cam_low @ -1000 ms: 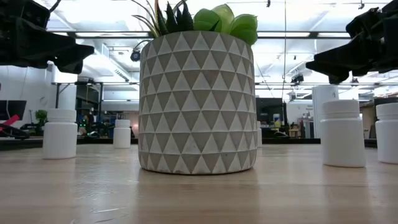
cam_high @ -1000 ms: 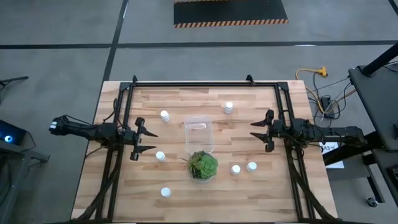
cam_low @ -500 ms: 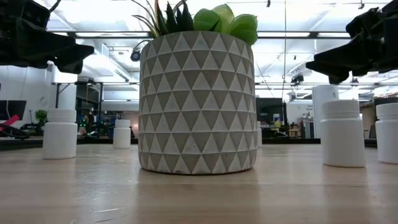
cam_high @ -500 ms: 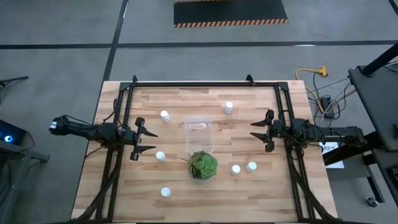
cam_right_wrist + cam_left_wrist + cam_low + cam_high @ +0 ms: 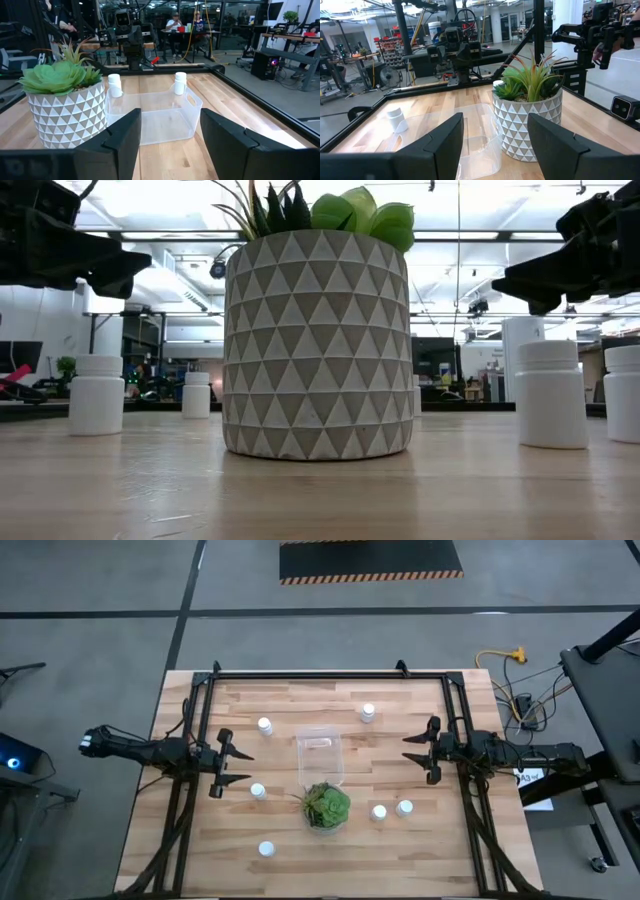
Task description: Pick and place pill bottles into a basket
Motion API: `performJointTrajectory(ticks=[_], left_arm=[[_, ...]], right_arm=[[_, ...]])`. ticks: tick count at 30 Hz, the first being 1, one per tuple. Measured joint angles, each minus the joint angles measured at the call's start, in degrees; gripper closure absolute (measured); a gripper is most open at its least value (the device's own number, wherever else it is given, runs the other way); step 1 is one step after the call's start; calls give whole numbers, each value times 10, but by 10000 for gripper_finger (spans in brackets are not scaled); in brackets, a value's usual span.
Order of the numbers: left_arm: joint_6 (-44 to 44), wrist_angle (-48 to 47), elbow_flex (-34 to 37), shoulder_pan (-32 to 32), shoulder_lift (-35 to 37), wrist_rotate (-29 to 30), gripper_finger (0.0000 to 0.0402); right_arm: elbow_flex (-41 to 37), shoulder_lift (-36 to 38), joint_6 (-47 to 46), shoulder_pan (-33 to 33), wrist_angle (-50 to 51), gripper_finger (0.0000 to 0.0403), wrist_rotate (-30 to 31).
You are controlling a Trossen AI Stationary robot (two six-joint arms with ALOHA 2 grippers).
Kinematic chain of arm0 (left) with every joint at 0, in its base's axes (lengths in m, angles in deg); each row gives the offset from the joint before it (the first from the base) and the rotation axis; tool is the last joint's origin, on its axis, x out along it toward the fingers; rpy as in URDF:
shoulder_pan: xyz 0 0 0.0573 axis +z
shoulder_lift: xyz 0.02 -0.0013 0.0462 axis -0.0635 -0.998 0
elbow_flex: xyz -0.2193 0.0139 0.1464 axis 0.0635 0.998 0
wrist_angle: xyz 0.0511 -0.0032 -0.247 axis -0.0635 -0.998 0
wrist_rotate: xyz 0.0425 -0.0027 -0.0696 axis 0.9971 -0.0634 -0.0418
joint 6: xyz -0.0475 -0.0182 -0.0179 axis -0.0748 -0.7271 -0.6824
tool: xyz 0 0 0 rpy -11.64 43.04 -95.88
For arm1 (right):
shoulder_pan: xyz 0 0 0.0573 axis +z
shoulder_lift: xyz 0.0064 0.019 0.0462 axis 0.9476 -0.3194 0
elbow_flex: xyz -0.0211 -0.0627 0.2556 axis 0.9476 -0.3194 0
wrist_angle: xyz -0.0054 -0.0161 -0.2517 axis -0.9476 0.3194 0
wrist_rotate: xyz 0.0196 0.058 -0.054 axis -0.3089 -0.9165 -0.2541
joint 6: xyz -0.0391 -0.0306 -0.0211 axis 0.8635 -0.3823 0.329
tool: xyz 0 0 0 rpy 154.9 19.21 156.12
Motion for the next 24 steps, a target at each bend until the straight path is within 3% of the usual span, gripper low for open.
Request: performJointTrajectory(ticks=[14, 24], left_arm=[[0, 0, 0, 0, 0, 0, 198], [0, 0, 0, 0, 0, 0, 198]], right_arm=[[0, 0, -37, 0, -9, 209, 0], [0, 0, -217, 0, -62, 209, 0]])
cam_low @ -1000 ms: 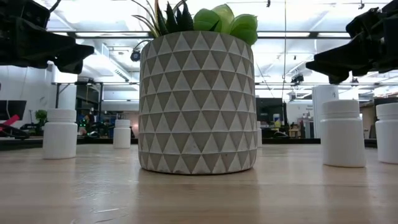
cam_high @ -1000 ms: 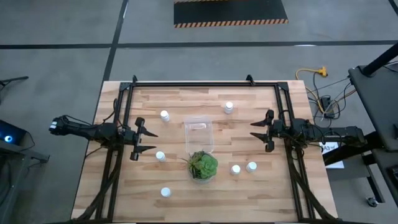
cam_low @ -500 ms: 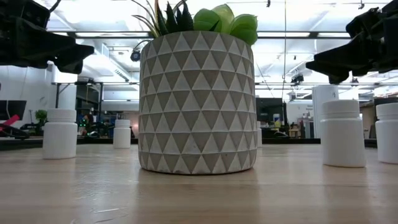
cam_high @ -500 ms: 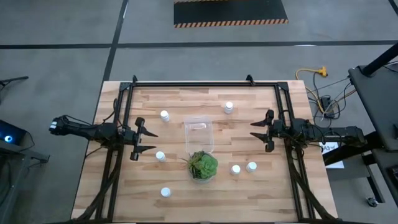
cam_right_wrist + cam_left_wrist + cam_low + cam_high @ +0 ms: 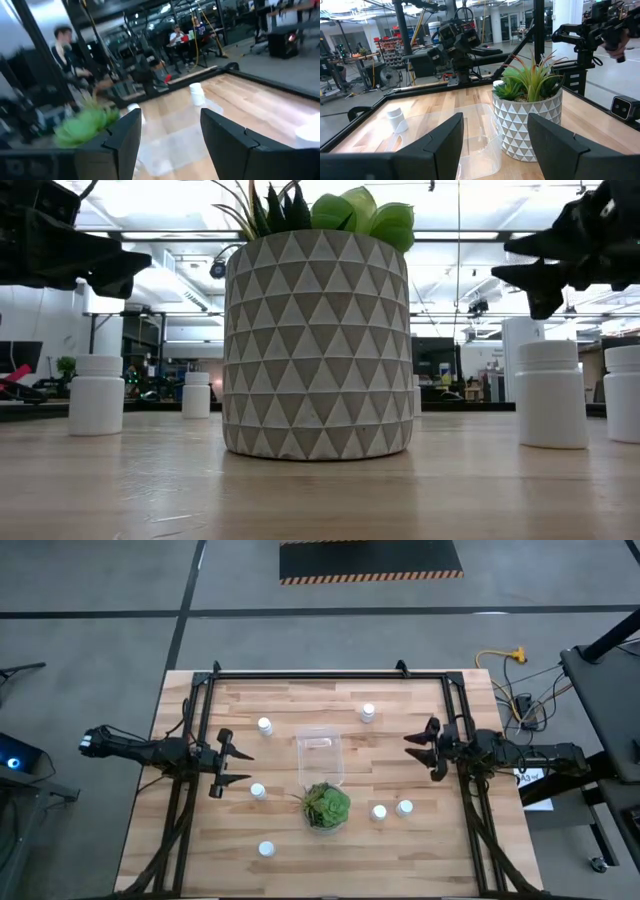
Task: Pick and place pill bottles into a basket
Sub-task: Put the white pill bottle into the transparent bin
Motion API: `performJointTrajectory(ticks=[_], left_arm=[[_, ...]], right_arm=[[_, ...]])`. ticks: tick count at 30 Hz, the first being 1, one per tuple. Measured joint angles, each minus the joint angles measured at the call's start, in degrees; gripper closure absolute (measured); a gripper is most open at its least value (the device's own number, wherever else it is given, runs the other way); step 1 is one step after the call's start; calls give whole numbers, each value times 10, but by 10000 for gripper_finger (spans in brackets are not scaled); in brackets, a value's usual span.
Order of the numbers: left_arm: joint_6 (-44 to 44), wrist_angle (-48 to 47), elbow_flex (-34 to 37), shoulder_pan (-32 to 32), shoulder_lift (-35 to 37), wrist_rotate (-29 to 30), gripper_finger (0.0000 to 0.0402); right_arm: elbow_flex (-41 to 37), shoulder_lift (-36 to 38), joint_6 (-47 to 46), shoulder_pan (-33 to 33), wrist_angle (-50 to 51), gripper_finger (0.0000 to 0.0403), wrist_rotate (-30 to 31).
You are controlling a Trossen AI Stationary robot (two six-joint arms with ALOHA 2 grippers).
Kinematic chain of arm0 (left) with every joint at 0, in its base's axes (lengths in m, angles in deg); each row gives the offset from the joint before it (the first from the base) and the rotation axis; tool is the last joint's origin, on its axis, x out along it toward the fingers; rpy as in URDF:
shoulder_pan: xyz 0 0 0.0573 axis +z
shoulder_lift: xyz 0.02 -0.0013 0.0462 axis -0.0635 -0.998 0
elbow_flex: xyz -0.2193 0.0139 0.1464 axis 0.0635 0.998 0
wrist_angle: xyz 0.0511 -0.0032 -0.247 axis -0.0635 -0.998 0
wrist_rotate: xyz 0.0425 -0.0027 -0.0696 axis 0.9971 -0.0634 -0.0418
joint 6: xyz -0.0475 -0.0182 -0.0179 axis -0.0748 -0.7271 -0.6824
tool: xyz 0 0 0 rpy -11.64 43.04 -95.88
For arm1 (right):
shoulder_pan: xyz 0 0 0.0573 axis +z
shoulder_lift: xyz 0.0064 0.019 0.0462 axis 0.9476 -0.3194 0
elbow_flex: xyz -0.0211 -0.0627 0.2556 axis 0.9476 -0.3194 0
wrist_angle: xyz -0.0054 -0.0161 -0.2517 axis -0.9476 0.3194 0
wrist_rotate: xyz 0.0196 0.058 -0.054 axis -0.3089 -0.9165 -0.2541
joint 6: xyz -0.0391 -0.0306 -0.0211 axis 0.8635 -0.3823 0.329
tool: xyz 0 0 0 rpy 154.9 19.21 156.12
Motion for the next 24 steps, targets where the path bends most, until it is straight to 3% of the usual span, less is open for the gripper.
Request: performJointTrajectory(ticks=[8, 12, 16, 24], left_arm=[[0, 0, 0, 0, 0, 0, 198], [0, 0, 0, 0, 0, 0, 198], [0, 0, 0, 0, 0, 0, 198], [0, 0, 0, 0, 0, 0, 198]], right_arm=[[0, 0, -227, 0, -112, 209, 43], [0, 0, -272, 0, -191, 209, 120], [0, 0, -207, 0, -307, 209, 187], [1, 0, -66, 0, -543, 209, 192]])
